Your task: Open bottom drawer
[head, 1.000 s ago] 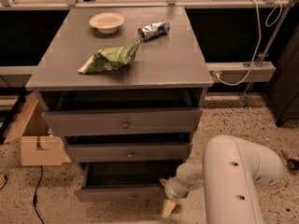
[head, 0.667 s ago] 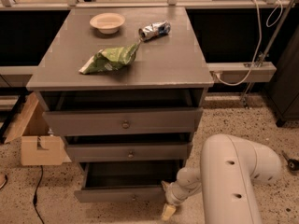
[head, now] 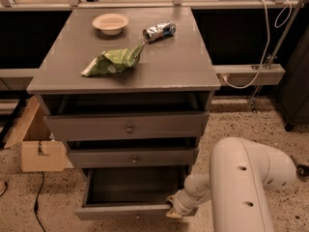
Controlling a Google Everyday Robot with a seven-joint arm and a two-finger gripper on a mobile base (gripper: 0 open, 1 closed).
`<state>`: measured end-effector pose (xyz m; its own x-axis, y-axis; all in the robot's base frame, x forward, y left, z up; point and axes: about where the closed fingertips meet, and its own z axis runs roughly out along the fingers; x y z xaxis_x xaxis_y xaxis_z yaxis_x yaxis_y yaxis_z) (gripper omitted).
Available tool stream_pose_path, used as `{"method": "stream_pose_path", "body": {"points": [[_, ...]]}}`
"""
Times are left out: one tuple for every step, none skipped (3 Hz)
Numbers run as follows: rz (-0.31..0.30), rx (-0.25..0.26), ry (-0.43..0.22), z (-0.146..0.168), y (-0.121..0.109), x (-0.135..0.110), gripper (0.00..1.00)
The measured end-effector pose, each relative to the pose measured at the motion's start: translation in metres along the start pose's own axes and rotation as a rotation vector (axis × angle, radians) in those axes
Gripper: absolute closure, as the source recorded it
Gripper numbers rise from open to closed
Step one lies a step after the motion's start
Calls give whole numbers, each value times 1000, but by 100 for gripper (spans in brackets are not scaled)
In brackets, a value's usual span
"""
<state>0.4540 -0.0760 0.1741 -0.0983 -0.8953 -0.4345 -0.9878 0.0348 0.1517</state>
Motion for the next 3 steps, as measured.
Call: {"method": "stream_pose_path", "body": {"points": [[0, 0, 0, 0, 0, 0, 59], [0, 0, 0, 0, 0, 0, 36], [0, 0, 0, 0, 0, 0, 13]]}}
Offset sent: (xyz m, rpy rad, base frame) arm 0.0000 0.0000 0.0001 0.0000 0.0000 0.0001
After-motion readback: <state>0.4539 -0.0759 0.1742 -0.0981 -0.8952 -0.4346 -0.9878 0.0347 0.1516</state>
